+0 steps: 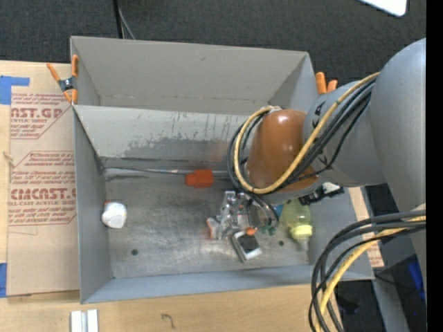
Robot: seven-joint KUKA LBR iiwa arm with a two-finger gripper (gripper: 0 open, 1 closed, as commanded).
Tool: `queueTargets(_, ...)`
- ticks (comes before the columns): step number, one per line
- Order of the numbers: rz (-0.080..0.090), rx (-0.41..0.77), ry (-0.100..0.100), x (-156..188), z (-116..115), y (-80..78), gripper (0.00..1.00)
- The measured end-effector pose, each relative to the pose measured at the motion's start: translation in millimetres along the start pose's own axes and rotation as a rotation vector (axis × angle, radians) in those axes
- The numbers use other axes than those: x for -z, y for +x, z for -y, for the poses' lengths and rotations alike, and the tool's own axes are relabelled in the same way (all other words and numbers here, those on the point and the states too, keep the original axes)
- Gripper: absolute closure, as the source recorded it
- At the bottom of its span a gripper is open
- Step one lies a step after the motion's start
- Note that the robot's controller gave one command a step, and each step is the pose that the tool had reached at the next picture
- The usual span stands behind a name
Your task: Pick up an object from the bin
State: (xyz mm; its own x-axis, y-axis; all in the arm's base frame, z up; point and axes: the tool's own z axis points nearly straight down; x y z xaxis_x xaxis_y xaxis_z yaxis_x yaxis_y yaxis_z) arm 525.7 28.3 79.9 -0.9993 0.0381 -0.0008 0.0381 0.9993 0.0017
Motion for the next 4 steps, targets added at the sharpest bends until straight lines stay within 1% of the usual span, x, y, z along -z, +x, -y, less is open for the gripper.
queueTargets(1,0.0,0.0,0.0,0.0,-0.1,0.1,0.0)
queueTargets(2,0.0,0.0,0.0,0.0,-0.1,0.0,1.0)
queueTargets(3,0.0,0.0,0.0,0.0,-0.1,0.1,0.0)
queueTargets(4,0.0,0.0,0.0,0.0,-0.1,0.0,1.0)
